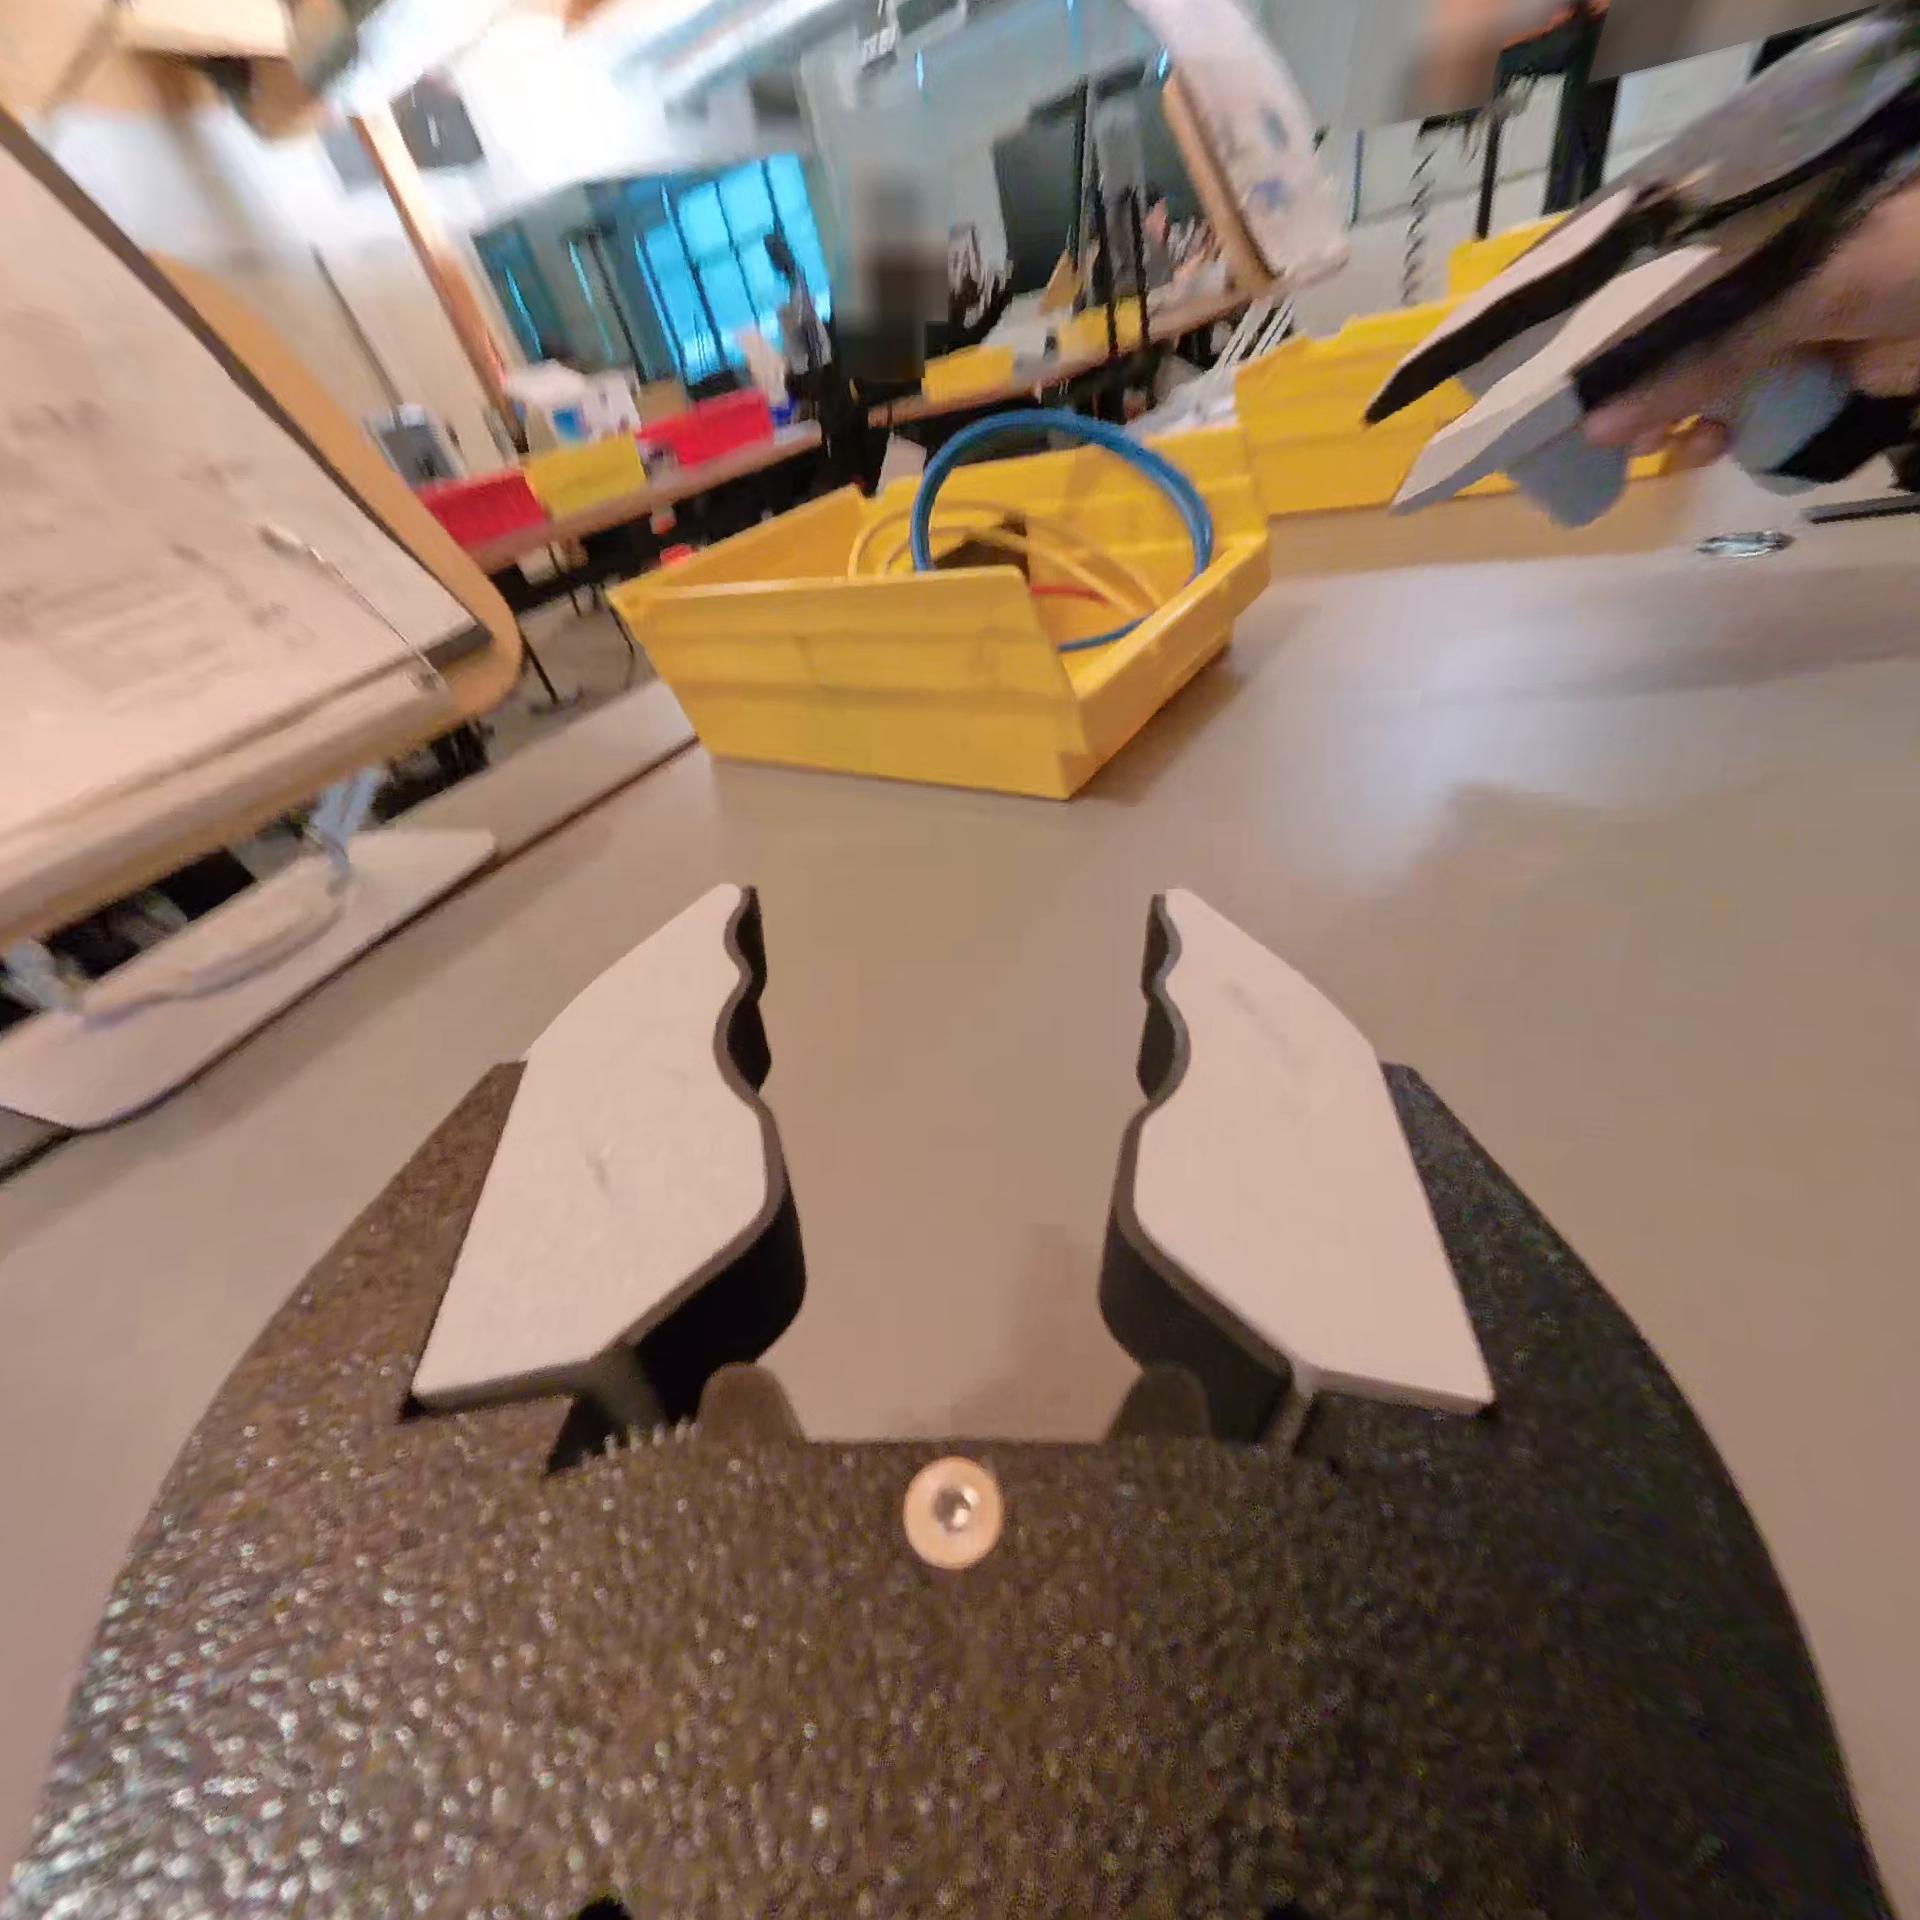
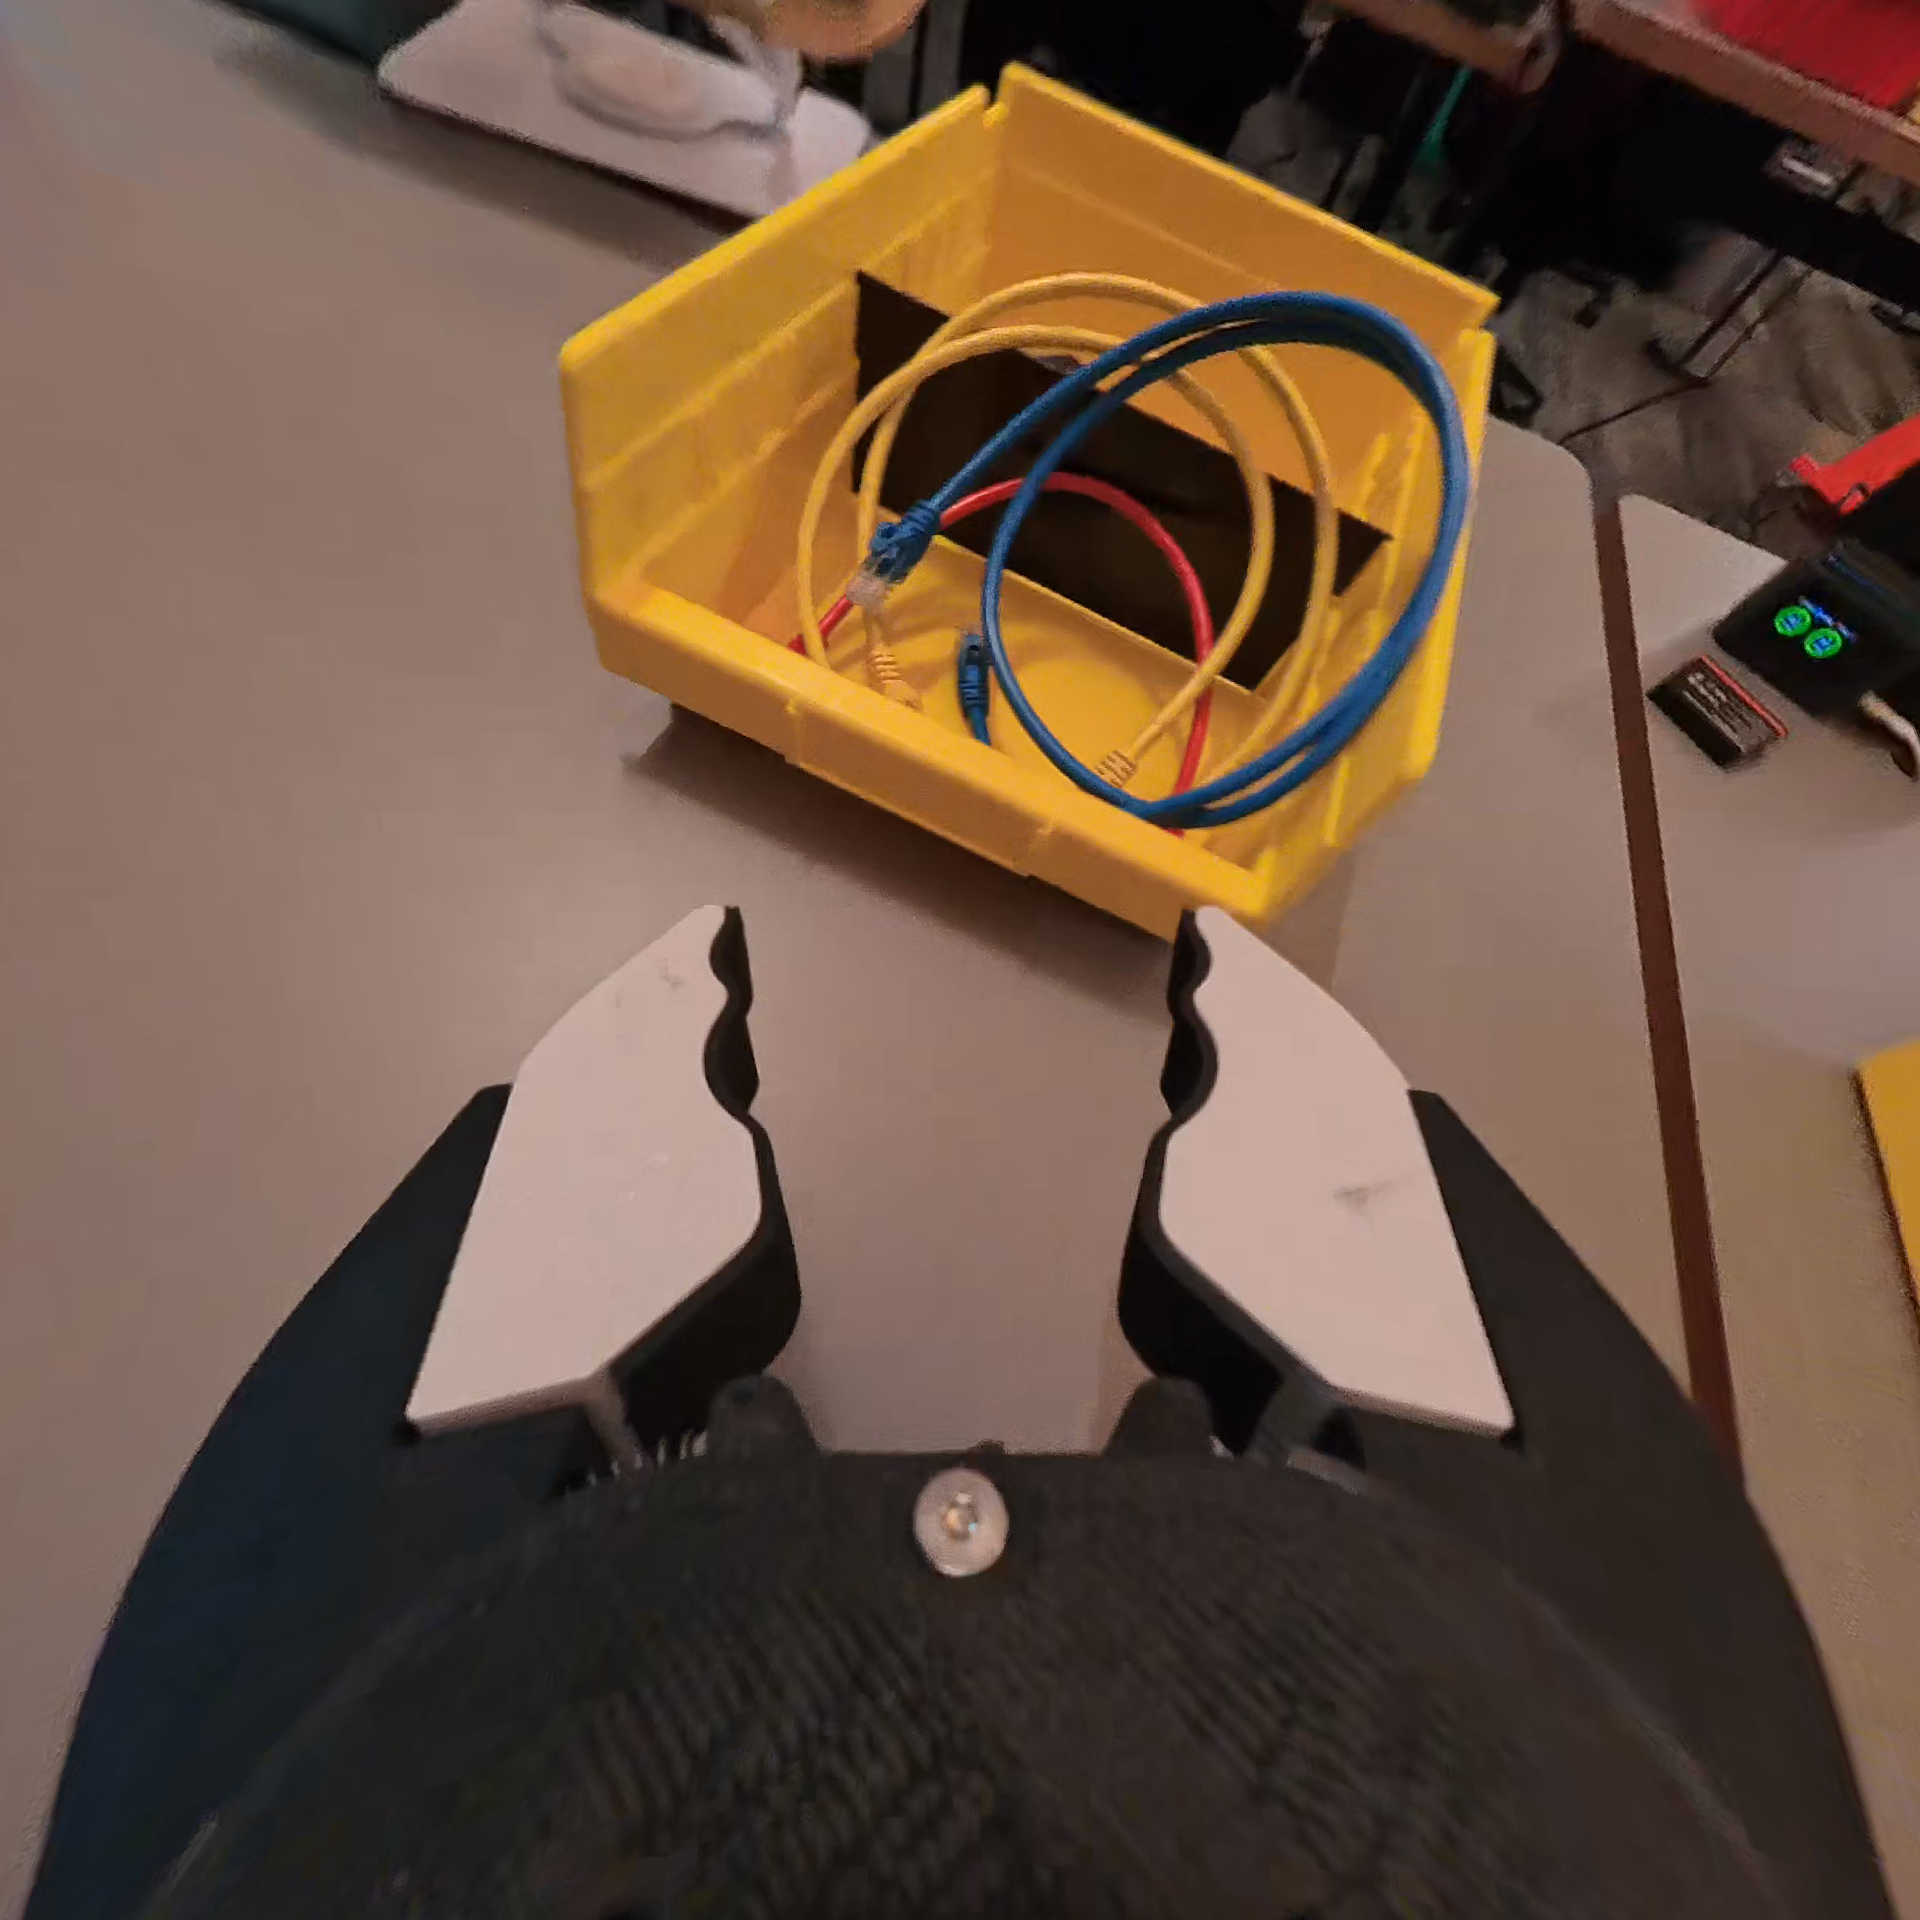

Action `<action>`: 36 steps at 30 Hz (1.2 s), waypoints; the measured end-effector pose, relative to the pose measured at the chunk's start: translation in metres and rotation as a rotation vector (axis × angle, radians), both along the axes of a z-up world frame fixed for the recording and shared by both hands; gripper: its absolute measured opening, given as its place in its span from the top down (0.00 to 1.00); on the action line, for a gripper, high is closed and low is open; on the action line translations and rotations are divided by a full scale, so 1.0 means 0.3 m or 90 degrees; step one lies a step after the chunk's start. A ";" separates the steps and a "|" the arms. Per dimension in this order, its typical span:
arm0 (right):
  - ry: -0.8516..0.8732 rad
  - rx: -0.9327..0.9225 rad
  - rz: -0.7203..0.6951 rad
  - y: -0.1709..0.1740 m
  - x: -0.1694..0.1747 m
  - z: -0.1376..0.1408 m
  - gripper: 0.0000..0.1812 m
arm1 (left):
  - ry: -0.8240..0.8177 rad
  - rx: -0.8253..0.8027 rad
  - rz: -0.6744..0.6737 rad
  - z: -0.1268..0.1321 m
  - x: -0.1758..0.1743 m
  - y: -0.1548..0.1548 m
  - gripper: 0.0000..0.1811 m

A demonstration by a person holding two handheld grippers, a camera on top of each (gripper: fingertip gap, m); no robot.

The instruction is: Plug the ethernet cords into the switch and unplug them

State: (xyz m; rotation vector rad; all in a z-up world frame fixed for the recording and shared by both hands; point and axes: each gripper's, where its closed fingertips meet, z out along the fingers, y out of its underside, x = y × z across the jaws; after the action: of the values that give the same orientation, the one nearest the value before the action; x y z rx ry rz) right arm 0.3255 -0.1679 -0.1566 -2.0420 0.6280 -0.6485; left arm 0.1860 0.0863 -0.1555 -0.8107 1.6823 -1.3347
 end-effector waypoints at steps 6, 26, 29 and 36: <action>-0.008 0.107 -0.133 -0.099 0.060 0.073 0.49 | 0.103 -0.051 0.031 0.021 0.237 -0.244 0.56; -0.047 0.123 -0.098 -0.021 0.021 0.168 0.46 | 0.210 0.006 0.279 -0.062 0.595 -0.079 0.97; -0.045 0.123 -0.050 0.055 -0.023 0.185 0.47 | 0.206 -0.020 0.247 -0.060 0.436 0.000 0.98; 0.013 0.172 0.136 0.456 -0.232 0.267 0.55 | 0.182 -0.075 0.268 -0.050 0.015 0.210 0.98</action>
State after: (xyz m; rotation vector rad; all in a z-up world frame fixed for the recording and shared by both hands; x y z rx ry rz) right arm 0.2559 -0.0310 -0.0767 -1.8315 0.4727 -0.3952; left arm 0.1906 0.1492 -0.1704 -1.3933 1.5364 -1.0654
